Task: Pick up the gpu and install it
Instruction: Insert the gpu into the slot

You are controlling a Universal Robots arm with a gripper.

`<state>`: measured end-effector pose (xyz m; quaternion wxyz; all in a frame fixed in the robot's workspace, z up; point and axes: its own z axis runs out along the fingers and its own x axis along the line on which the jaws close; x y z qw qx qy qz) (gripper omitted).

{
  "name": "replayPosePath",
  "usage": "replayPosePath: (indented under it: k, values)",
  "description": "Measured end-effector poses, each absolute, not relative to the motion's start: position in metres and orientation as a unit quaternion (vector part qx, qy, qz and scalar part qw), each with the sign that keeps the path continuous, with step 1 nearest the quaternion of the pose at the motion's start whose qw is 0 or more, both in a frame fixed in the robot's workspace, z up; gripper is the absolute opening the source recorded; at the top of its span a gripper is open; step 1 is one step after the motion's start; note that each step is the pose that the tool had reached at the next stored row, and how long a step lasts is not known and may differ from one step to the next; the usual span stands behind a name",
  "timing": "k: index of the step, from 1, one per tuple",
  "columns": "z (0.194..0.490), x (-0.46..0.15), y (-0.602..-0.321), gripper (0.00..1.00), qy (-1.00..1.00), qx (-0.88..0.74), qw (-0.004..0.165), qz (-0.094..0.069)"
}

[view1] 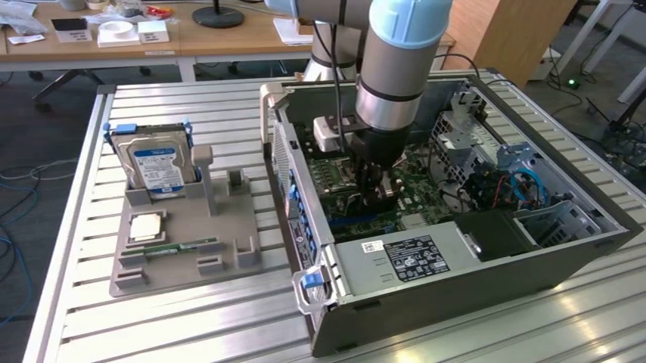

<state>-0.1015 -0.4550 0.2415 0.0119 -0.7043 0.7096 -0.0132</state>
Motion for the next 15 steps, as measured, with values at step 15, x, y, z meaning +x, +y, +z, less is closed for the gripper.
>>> replayPosePath:
  k: [15]
  values:
    - [0.2403, -0.1031, -0.4549, 0.26, 0.71, -0.704, 0.012, -0.013]
